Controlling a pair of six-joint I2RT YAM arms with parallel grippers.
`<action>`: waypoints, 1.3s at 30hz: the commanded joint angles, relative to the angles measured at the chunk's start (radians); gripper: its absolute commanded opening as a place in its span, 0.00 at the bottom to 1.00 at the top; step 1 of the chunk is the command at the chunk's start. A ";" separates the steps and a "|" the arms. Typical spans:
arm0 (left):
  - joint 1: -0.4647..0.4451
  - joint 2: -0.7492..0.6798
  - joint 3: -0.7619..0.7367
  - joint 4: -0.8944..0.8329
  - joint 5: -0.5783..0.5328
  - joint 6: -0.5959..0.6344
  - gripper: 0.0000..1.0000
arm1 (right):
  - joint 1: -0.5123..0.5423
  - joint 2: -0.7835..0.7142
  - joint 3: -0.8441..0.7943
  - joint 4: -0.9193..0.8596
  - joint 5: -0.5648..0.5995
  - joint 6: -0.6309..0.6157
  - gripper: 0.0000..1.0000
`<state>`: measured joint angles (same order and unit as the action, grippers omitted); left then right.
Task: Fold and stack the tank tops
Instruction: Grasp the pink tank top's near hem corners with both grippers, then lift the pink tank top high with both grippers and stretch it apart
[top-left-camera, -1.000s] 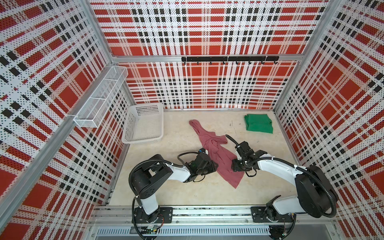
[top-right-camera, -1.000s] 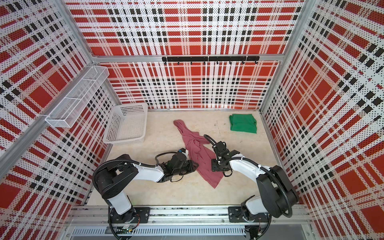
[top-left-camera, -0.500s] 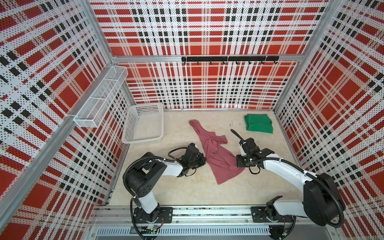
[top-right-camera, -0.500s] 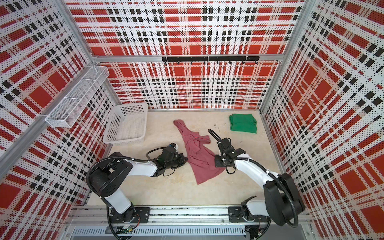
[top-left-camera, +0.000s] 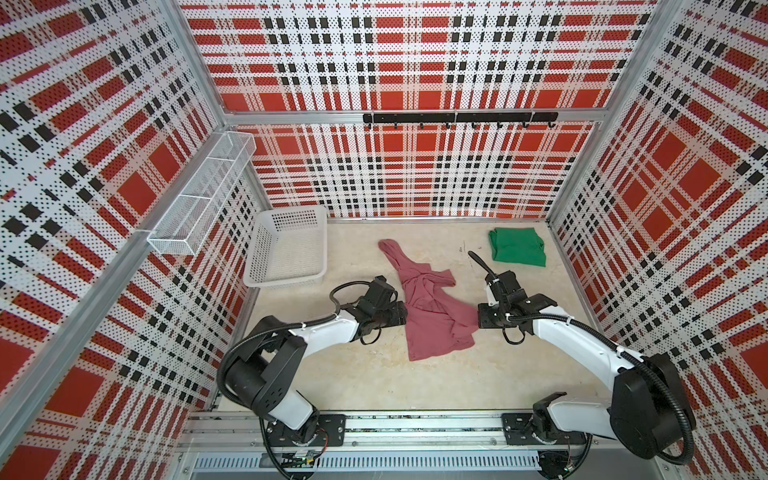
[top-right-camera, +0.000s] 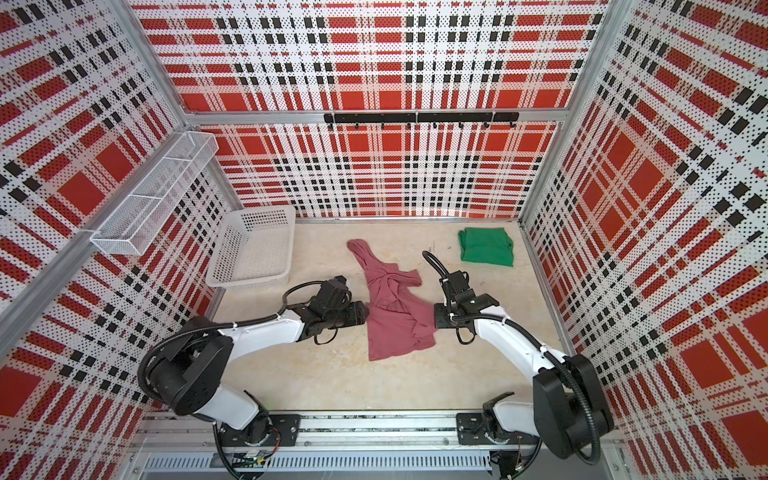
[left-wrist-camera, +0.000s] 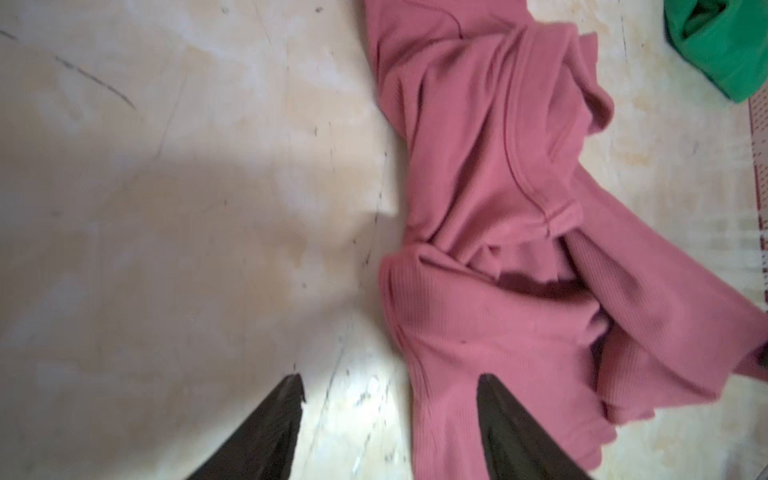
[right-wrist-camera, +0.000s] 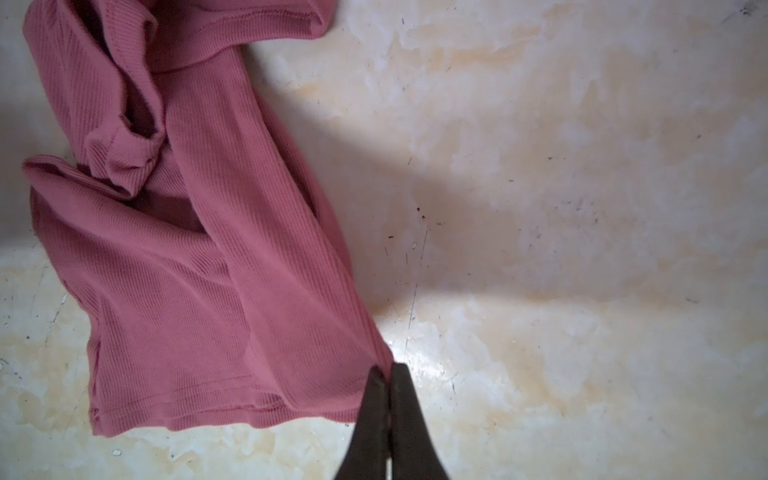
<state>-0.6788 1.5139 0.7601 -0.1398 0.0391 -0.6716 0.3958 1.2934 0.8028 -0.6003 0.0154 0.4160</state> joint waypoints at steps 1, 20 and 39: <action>-0.085 -0.055 -0.009 -0.173 -0.012 -0.037 0.67 | -0.008 -0.004 -0.007 0.000 0.011 -0.007 0.00; -0.204 0.045 -0.152 0.088 0.205 -0.251 0.42 | -0.009 -0.029 -0.013 0.002 0.021 -0.005 0.00; 0.144 -0.159 0.397 -0.312 0.047 0.090 0.00 | -0.105 -0.119 0.262 -0.013 0.071 -0.099 0.00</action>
<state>-0.6174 1.4506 1.0615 -0.3408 0.1352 -0.6968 0.3336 1.2282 1.0023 -0.6315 0.0757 0.3511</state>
